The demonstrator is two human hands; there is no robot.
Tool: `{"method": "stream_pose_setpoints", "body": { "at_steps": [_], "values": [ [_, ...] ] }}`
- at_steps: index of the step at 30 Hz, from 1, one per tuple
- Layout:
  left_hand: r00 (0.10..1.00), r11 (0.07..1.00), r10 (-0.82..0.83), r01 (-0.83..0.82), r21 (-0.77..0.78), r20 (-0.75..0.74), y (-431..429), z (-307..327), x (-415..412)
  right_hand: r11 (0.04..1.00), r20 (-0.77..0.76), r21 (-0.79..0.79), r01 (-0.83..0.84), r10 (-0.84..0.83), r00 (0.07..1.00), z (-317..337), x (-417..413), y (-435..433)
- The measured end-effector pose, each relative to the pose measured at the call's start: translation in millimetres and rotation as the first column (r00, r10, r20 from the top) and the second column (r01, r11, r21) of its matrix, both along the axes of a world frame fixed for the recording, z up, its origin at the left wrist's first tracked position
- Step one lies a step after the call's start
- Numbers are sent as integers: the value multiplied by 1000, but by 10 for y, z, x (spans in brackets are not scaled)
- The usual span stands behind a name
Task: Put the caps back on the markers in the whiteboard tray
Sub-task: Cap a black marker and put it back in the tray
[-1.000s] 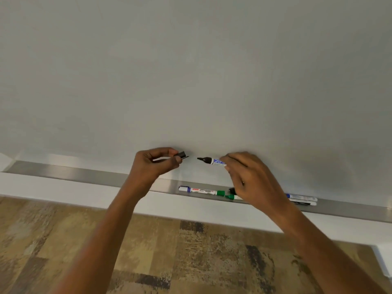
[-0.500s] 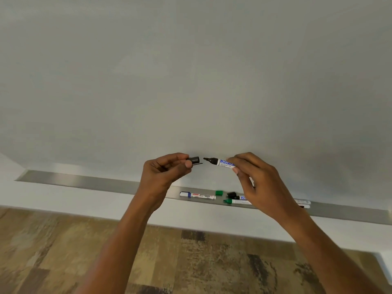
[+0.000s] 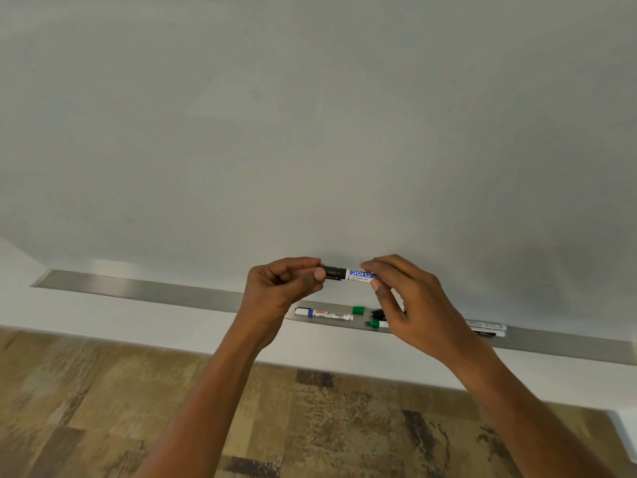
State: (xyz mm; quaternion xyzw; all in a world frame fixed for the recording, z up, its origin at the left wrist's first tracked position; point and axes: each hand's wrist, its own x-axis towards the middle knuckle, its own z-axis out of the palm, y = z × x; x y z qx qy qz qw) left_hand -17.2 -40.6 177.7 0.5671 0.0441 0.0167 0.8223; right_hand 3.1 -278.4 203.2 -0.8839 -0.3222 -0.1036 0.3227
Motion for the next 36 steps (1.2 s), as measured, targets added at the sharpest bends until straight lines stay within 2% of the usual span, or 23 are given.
{"method": "stream_pose_setpoints", "body": {
  "at_steps": [5,22,24,28,33,36],
  "values": [
    [998,991,-28,20,-132,-63,-50,-52,3,998,-18,-48,32,-33,999,-120,-21,25],
    [992,998,-31,23,-67,-120,-24,-362,206,992,-20,-118,44,-47,999,-416,199,106],
    [991,994,-11,-4,-112,-132,6,-453,246,987,7,-156,40,-39,999,-450,300,172],
    [966,968,117,-162,-191,-228,76,-697,333,980,-5,-195,34,-35,999,-620,473,346],
    [909,968,188,-235,-85,-373,231,-1055,429,974,-113,-216,71,-97,989,-1061,467,349],
    [847,957,281,-281,68,-451,217,-1288,498,957,-202,-273,99,-158,966,-1297,476,426]
  ]
}}
